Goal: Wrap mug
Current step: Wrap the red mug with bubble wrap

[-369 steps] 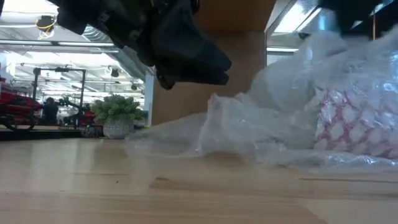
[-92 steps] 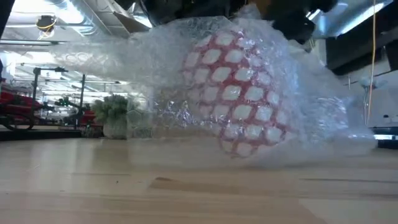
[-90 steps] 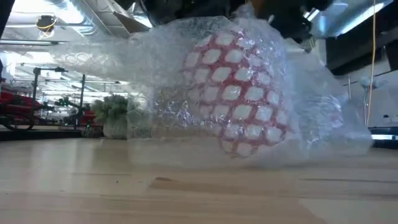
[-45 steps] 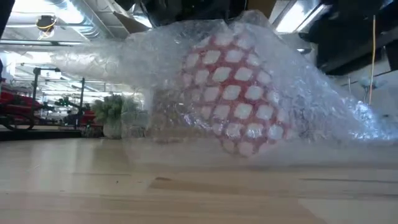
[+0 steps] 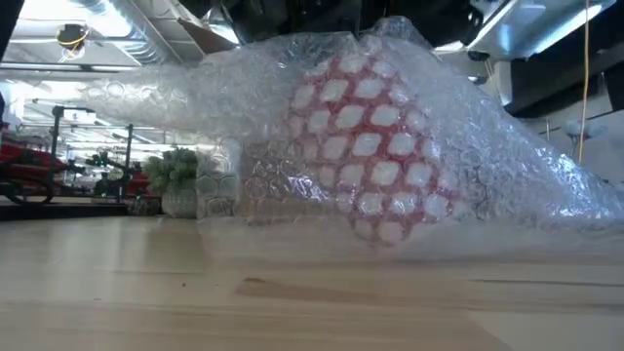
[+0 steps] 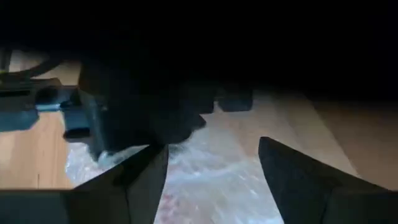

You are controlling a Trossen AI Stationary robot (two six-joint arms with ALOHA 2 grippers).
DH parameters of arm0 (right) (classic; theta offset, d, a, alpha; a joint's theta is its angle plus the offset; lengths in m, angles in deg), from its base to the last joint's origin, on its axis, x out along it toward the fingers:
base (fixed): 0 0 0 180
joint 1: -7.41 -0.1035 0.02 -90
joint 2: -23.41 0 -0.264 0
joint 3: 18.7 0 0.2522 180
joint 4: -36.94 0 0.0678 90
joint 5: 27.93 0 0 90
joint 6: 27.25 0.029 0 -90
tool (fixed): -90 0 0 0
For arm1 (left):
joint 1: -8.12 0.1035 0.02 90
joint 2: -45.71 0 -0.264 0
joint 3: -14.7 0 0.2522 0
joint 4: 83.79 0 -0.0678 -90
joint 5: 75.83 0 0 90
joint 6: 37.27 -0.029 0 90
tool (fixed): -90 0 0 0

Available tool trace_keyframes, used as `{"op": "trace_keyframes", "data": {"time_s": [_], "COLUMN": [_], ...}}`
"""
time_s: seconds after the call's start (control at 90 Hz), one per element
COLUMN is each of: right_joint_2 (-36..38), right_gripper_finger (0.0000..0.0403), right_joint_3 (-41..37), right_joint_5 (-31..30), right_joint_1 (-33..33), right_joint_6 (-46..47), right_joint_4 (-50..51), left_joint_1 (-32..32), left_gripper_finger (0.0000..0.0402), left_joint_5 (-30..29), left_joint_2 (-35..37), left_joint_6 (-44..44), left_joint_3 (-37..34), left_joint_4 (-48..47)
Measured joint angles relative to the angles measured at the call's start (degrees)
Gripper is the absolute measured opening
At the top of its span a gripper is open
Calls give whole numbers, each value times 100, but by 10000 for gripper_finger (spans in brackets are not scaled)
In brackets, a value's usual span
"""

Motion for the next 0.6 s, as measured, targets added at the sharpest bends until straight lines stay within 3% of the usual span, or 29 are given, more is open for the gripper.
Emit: {"op": "trace_keyframes", "data": {"time_s": [0.1,0.267,0.4,0.6], "right_joint_2": [-145,-145,-149,-574], "right_gripper_finger": [237,237,237,237], "right_joint_3": [0,-173,-895,-2054], "right_joint_5": [306,310,317,227], "right_joint_1": [-115,-529,-735,-867], "right_joint_6": [234,638,1038,1217], "right_joint_4": [374,553,-452,-3018], "left_joint_1": [0,-65,-107,-74], "left_gripper_finger": [120,120,120,120], "left_joint_5": [36,61,64,69], "left_joint_2": [-2,-15,-9,-4], "left_joint_6": [4,-123,-336,-348], "left_joint_3": [23,309,534,535], "left_joint_4": [-38,-349,-346,-360]}}
